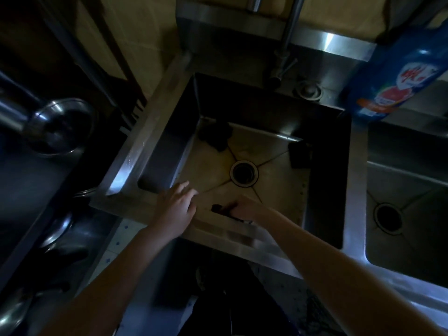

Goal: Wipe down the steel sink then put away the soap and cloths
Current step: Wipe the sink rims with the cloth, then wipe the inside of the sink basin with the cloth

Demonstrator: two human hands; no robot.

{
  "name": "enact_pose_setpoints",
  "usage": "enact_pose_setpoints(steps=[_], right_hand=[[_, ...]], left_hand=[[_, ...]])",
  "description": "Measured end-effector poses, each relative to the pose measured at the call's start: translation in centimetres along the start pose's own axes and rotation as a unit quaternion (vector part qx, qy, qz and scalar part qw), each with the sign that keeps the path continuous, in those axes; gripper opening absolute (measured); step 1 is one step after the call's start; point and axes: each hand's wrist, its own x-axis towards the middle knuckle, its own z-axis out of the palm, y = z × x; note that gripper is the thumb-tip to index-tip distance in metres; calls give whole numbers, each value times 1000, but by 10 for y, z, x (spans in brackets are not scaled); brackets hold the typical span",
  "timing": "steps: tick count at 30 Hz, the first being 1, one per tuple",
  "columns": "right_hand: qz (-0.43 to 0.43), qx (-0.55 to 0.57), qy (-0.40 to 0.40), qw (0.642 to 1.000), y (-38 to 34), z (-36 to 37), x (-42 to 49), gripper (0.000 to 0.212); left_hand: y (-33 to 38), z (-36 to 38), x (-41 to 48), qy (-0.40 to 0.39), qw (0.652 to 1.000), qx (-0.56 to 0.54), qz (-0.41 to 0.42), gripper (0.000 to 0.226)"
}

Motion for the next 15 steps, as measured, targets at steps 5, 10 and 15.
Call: enact_pose_setpoints(steps=[5, 10, 15], right_hand=[[-19, 58, -12, 998, 14, 0, 6, 32], [29, 210, 20, 977, 15, 0, 18, 29], [51, 294, 45, 953, -2, -9, 32, 31]], left_hand=[[2, -11, 33, 10, 1000, -2, -20, 24], [7, -23, 57, 10, 1000, 4, -22, 26], [-2, -42, 77, 25, 999, 18, -9, 28]])
